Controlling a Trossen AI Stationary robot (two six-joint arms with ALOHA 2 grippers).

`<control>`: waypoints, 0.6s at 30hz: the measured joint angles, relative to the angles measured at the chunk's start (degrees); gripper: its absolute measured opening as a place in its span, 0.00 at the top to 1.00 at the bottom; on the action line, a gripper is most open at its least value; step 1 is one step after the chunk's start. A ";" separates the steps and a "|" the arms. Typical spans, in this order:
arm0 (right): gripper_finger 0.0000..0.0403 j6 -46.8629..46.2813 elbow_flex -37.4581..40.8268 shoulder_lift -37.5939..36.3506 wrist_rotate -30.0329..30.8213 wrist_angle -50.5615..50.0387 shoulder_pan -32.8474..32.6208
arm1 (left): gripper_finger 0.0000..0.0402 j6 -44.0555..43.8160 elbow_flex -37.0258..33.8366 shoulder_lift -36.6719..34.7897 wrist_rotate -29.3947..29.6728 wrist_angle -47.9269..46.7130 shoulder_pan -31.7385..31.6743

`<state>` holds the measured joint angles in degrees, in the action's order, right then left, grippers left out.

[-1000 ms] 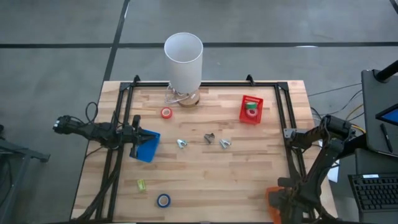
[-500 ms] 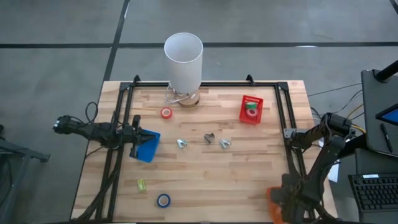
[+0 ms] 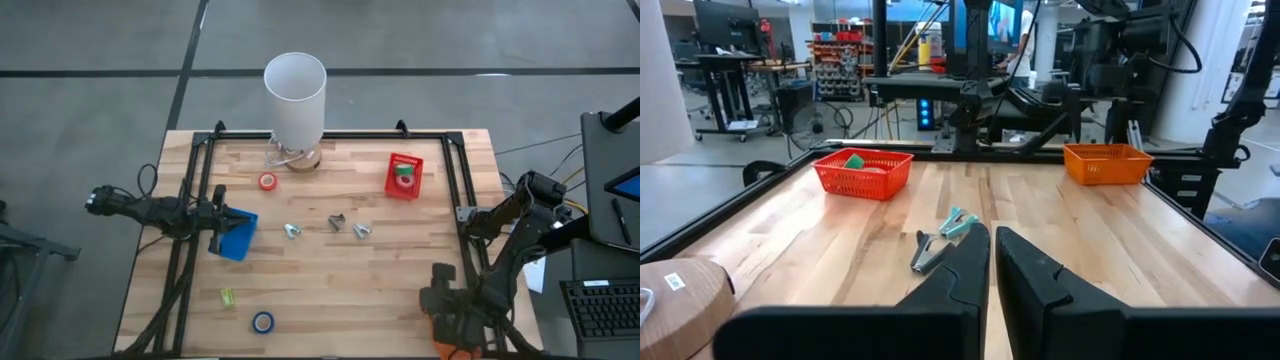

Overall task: Pick and place Stapler, Stapler remover, tape
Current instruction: Put the red tape into the red bin

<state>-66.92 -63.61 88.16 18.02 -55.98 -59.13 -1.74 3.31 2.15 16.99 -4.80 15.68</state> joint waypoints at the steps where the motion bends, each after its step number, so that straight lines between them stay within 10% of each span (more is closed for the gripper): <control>1: 0.44 1.02 0.07 -0.04 1.87 0.01 0.56 | 0.94 -0.01 0.00 0.00 0.00 0.00 0.00; 18: 0.47 11.64 1.67 0.05 36.61 1.81 8.20 | 0.94 -0.02 0.00 0.00 0.00 0.00 0.00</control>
<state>-55.28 -61.94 88.20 54.63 -54.17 -50.93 -1.76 3.31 2.15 16.99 -4.80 15.68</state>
